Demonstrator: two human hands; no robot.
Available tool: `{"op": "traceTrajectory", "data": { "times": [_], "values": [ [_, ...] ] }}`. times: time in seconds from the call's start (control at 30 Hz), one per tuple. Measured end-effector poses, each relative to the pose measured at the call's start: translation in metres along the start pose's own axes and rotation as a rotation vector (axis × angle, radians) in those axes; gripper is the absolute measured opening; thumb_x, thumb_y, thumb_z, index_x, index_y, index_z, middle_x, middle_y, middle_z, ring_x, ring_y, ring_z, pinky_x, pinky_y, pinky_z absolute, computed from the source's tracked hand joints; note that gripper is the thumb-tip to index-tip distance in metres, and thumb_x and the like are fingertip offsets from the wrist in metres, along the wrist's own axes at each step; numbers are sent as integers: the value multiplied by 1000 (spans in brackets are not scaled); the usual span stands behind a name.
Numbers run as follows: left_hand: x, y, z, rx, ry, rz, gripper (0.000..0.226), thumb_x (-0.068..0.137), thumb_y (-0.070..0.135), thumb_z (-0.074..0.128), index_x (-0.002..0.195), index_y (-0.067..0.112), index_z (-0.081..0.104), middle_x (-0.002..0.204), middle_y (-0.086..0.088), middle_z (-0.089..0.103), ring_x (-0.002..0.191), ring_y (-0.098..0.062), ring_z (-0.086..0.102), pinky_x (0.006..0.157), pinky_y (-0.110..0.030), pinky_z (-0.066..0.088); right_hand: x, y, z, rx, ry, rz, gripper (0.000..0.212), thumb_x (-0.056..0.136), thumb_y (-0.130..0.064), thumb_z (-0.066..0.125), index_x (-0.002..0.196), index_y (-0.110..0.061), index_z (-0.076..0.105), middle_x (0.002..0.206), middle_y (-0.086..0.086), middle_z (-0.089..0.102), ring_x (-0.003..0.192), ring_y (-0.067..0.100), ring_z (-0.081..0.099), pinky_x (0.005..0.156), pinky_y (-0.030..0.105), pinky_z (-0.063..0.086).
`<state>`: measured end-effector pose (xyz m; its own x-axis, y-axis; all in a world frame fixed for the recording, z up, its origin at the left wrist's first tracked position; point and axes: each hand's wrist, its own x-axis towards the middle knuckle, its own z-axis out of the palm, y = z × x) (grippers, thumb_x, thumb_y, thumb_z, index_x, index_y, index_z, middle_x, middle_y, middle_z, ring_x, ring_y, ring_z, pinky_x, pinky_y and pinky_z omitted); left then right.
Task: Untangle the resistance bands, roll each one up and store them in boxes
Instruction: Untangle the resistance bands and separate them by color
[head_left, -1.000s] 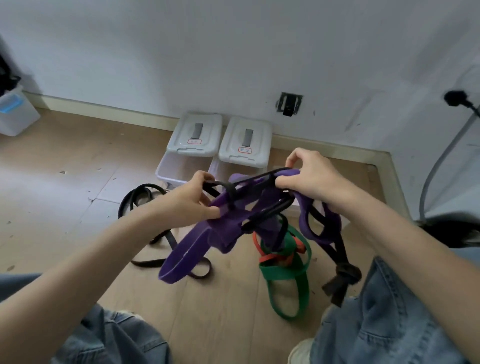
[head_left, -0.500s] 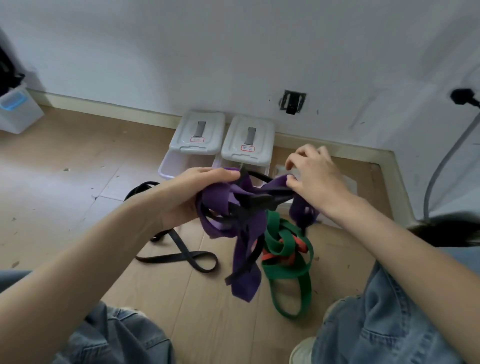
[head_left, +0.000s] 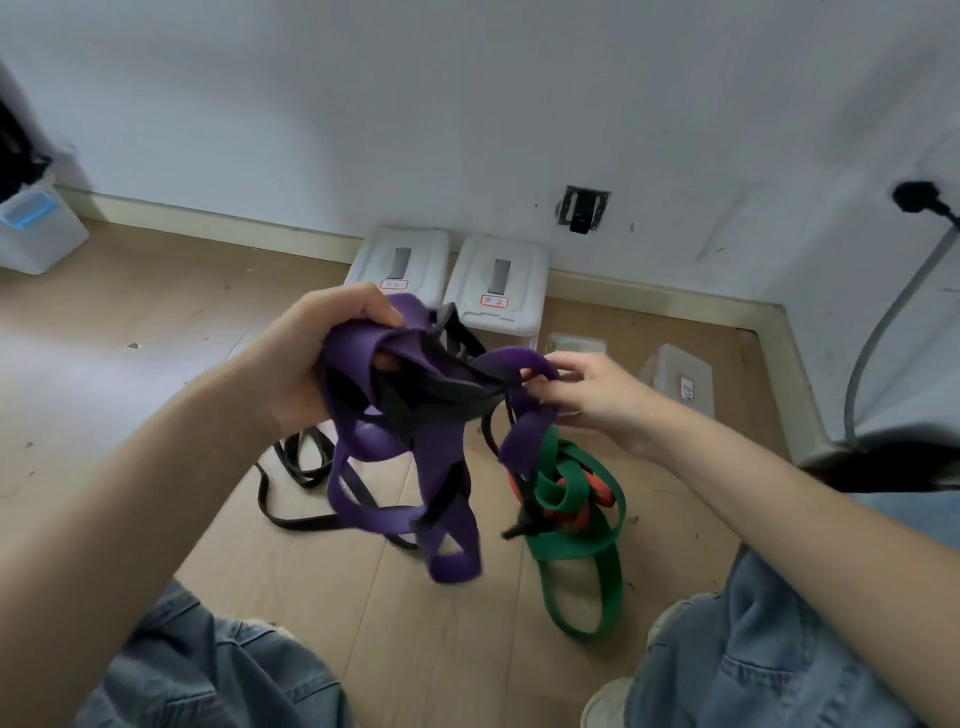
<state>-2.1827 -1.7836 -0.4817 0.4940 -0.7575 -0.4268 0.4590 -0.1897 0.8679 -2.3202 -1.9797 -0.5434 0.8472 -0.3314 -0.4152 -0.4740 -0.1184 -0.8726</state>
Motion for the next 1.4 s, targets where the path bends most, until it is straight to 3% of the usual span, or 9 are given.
{"op": "traceTrajectory", "data": {
  "times": [0.17, 0.27, 0.37, 0.53, 0.8, 0.9, 1.07, 1.3, 1.4],
  "values": [
    [26, -26, -21, 772, 281, -157, 36, 83, 16, 64, 116, 13, 49, 103, -14, 61, 76, -22, 64, 62, -28, 52, -6, -12, -14, 385, 4, 42, 16, 94, -3, 47, 96, 2, 62, 62, 6, 56, 49, 13, 55, 50, 20, 49],
    [31, -39, -13, 828, 138, 7, 69, 80, 20, 71, 138, 23, 34, 132, -2, 47, 113, -17, 51, 85, -22, 42, -13, -18, -11, 509, -234, 88, 18, 96, -6, 44, 85, -1, 57, 59, 3, 47, 46, 11, 46, 51, 22, 47],
    [26, -50, 10, 927, -151, 256, 67, 76, 22, 76, 133, 26, 41, 119, 18, 50, 107, 13, 46, 80, -2, 36, -19, -24, -3, 493, -388, 36, 26, 96, -20, 46, 86, 0, 58, 53, -2, 43, 36, 6, 39, 63, 28, 56],
    [39, -80, 18, 1139, 58, 490, 7, 90, 16, 59, 87, 13, 64, 74, 5, 64, 71, -13, 59, 68, -20, 45, -23, -42, -22, 319, -356, -24, 35, 91, -30, 50, 77, -1, 63, 50, -3, 41, 31, 6, 35, 53, 23, 51],
    [51, -101, 24, 989, -198, 638, 65, 72, 15, 79, 128, 8, 48, 125, 2, 51, 119, -16, 47, 101, -27, 38, -30, -45, -4, 306, -617, -133, 35, 91, -31, 51, 70, -5, 64, 48, -2, 43, 30, 7, 39, 56, 23, 52],
    [53, -94, 21, 956, -68, 617, 34, 82, 14, 69, 113, 8, 57, 107, 1, 61, 101, -15, 56, 91, -29, 45, -27, -48, -18, 326, -412, -179, 37, 92, -33, 50, 71, -6, 64, 48, -2, 46, 32, 8, 40, 58, 24, 53],
    [42, -59, 8, 570, 162, 349, 14, 91, 22, 55, 88, 11, 62, 72, 2, 63, 67, -6, 58, 63, -15, 48, -14, -34, -42, -434, 177, -146, 41, 79, -48, 66, 92, -9, 66, 74, 10, 65, 56, 17, 58, 61, 27, 48],
    [21, -12, 12, 77, 336, 305, 22, 91, 27, 55, 74, 14, 60, 58, 4, 64, 52, -10, 61, 50, -18, 49, -10, -26, -15, -579, 12, -112, 73, 70, -69, 58, 127, -25, 44, 114, -8, 49, 99, 7, 55, 81, 22, 46],
    [20, -11, 15, 7, 378, 252, 21, 91, 29, 55, 76, 14, 58, 58, 2, 62, 49, -11, 60, 49, -20, 47, -12, -12, 4, -416, 80, 51, 52, 87, -56, 50, 105, -7, 57, 93, 7, 68, 77, 20, 69, 67, 33, 58]
  ]
}}
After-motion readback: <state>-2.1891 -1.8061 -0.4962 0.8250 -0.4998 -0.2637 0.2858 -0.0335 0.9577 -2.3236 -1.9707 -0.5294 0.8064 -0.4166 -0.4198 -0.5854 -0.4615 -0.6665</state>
